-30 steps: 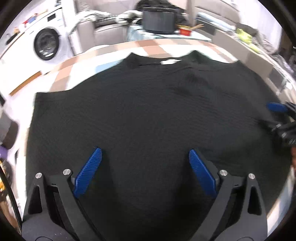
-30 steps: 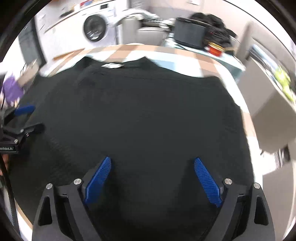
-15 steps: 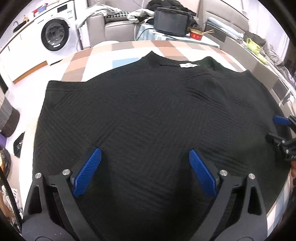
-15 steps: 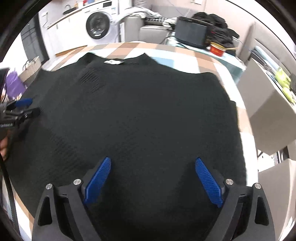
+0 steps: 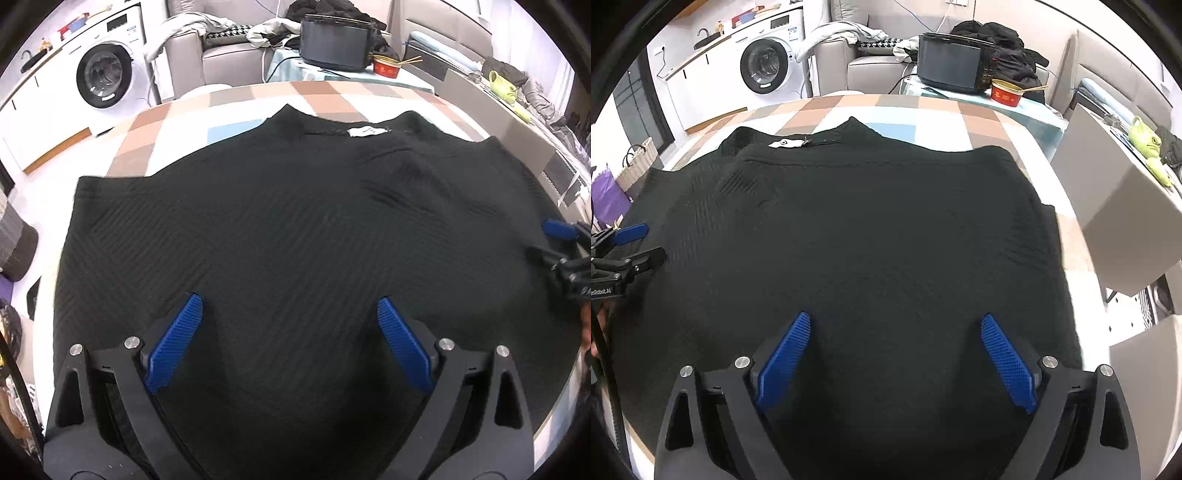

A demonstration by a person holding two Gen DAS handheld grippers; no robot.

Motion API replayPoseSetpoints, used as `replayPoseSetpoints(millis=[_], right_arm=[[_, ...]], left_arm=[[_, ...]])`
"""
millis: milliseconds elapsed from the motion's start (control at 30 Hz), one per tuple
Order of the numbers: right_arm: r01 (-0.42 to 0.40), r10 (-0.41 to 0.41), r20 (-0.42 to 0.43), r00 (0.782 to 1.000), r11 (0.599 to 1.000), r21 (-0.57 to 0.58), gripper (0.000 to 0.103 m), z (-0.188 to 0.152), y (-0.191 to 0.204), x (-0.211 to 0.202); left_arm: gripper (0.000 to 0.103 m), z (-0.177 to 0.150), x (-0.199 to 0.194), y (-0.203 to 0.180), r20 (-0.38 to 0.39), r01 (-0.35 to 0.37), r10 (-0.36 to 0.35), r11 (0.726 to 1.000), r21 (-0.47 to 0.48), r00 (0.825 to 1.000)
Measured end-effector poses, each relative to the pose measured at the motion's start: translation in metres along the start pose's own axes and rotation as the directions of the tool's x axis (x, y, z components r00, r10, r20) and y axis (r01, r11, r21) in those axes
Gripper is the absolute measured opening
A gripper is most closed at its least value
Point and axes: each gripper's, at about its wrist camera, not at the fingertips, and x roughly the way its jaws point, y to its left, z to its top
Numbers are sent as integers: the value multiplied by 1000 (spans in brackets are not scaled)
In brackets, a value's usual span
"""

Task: Fold small clothes

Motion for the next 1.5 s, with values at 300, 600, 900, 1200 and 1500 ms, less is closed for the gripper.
replayPoseSetpoints(millis=[300,600,900,1200,1500], right_arm=[[-17,15,-16,1000,995,-99,95,-26,7,-25],[-138,144,-1,990,946,-293,95,-69,70,-42],[-99,102,5,995,977,-189,94,-105,25,-70],[-196,200,14,980,968,-156,95,-103,58,-79],[-214,221,30,975,966,-144,95,-104,66,-85]], left_arm=[[96,-42,-31,13,-17,-15,15,1000,-19,1000],[97,-96,-64,-17,8,-14,14,1000,11,1000],[98,-155,-109,21,-6,-85,85,983,-161,996],[92,-212,-155,59,47,-44,79,857,-513,996],[83,-168,-115,56,67,-150,208,862,-485,976]])
